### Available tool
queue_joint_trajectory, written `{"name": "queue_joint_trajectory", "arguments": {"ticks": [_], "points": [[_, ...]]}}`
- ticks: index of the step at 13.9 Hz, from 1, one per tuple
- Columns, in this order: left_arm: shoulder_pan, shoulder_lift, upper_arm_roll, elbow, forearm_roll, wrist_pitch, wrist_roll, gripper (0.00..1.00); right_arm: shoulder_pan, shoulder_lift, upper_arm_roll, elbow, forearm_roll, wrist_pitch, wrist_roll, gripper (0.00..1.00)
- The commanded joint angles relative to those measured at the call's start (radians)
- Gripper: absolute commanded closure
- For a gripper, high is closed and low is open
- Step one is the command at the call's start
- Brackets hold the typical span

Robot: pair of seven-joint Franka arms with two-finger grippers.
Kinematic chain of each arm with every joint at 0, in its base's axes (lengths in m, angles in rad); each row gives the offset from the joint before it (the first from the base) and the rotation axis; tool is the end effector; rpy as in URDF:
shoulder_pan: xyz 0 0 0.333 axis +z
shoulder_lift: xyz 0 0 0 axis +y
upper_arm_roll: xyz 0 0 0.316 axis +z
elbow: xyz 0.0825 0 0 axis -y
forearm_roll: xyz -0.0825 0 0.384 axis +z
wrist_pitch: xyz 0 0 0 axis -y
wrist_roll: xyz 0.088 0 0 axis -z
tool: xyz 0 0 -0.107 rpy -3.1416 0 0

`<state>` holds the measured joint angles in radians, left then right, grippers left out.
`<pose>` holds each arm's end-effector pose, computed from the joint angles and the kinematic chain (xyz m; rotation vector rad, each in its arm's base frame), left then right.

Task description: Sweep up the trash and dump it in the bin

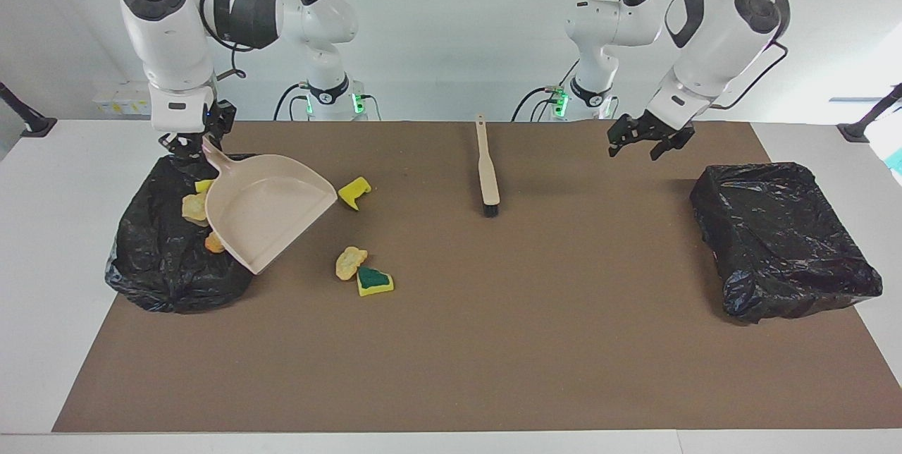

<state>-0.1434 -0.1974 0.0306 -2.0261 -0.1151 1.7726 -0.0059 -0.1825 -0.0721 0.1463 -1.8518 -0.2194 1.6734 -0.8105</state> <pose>0.4891 -0.0646 0.5297 3.0231 -0.1231 -0.0957 0.5280 -0.0383 0.5415 2.7264 1.1651 -0.2844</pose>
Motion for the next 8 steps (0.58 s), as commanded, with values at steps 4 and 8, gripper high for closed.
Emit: {"name": "queue_joint_trajectory", "arguments": {"ticks": [4,8], "points": [[0.119,0.003,-0.012,0.216,0.069,-0.177,0.156,0.00,0.122,0.023,0.004,-0.020,0.155,-0.014,0.570,1.00],[0.119,0.047,-0.012,0.274,0.101,-0.153,0.144,0.00,0.236,0.077,0.004,-0.001,0.259,0.002,0.853,1.00]]}}
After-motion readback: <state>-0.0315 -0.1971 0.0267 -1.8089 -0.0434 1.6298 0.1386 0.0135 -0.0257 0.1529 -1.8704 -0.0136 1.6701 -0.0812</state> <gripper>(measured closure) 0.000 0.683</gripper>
